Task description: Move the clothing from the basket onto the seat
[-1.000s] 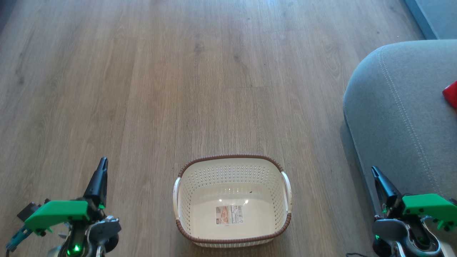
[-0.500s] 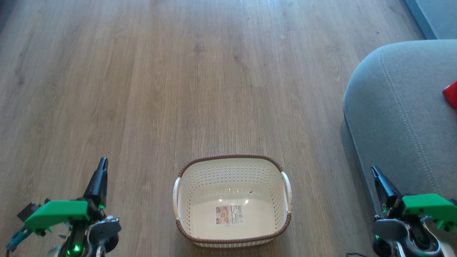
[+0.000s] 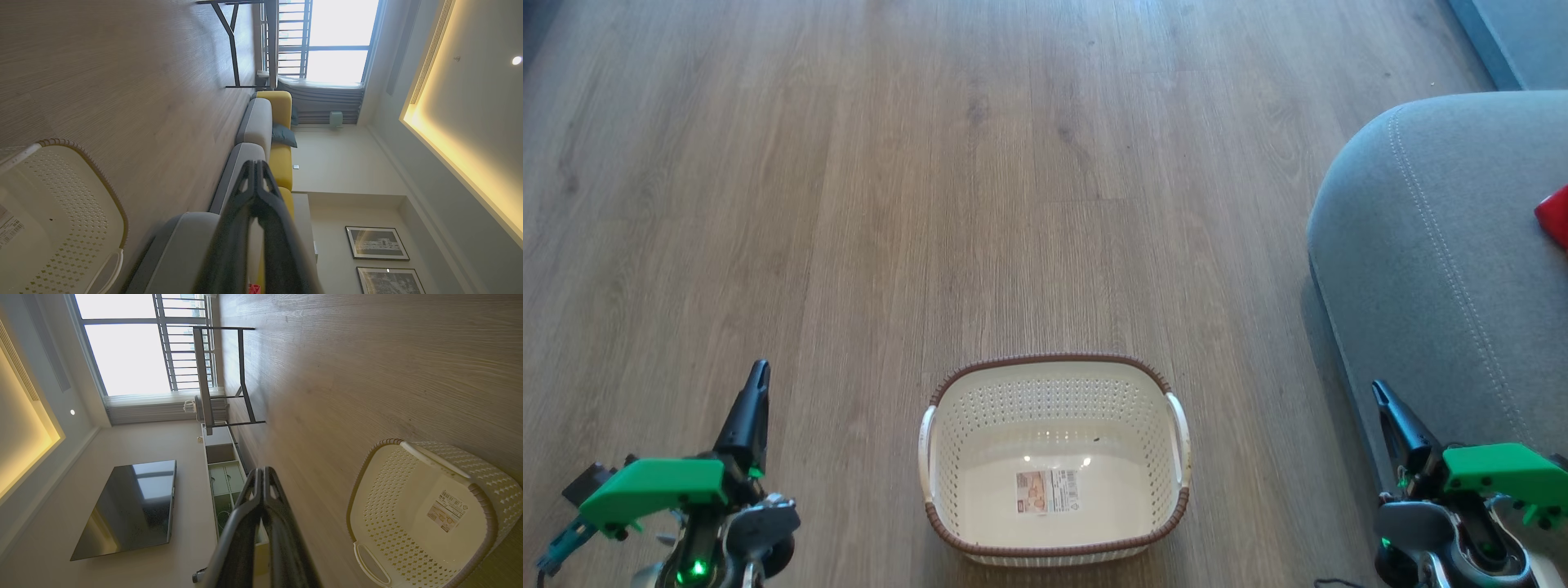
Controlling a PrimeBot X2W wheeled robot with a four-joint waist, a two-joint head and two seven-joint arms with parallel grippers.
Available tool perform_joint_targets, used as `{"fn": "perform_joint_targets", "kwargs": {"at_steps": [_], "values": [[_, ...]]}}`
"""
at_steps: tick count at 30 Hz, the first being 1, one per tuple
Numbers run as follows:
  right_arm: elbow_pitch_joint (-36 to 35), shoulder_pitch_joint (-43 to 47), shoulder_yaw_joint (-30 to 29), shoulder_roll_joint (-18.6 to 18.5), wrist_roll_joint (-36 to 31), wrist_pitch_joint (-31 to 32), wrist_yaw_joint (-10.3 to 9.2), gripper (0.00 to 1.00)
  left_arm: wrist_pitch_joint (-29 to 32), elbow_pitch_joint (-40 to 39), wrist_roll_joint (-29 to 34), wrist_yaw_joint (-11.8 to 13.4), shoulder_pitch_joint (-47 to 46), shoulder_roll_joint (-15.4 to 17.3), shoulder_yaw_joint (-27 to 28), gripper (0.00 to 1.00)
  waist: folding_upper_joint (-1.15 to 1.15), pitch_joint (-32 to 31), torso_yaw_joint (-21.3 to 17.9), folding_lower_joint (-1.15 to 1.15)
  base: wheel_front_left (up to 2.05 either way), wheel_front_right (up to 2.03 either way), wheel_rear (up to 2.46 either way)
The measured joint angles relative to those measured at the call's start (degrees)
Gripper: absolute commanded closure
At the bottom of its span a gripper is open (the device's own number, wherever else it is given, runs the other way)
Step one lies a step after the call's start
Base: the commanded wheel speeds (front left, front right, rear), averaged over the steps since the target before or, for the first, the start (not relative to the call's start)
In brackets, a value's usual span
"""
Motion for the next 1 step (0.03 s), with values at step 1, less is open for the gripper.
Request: {"fn": "perform_joint_targets", "kwargs": {"at_steps": [1], "values": [[0.0,0.0,0.0,0.0,0.0,0.0,0.0,1.0,0.0,0.0,0.0,0.0,0.0,0.0,0.0,1.0,0.0,0.0,0.0,0.0,0.0,0.0,0.0]]}}
